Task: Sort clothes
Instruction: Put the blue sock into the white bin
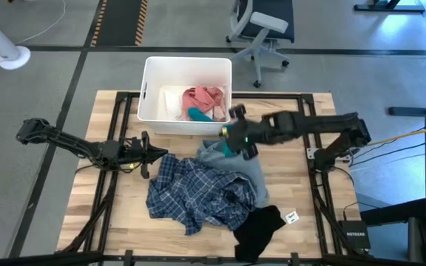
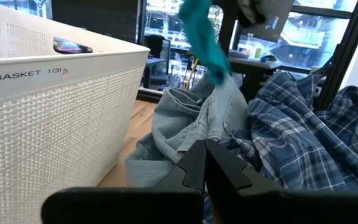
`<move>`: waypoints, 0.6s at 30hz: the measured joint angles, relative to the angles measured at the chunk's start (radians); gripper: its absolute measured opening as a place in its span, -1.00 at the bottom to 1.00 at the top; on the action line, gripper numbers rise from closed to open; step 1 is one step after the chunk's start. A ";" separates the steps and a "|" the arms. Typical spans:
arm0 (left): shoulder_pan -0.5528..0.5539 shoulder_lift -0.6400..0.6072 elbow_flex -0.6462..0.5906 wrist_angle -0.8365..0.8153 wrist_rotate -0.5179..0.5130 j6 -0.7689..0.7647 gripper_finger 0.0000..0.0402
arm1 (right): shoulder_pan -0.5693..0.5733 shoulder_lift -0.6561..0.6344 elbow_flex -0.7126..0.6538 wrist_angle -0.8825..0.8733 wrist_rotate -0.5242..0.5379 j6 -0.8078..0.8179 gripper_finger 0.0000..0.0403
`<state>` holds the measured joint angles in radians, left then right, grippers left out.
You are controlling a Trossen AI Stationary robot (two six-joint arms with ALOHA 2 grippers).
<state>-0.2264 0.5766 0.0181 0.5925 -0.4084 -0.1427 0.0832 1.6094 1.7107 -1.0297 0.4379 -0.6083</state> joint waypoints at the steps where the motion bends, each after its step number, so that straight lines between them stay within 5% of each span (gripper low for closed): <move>1: 0.000 0.000 0.000 0.000 0.000 0.001 -1.00 | -0.025 -0.001 0.000 0.033 0.001 -0.016 -0.89; 18: 0.000 0.000 0.000 0.001 0.000 0.019 -1.00 | -0.371 -0.001 0.000 0.631 -0.037 -0.127 -0.88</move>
<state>-0.2264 0.5766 0.0181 0.5930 -0.4085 -0.1241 -0.2879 1.6084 1.7103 -0.3984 0.4013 -0.7349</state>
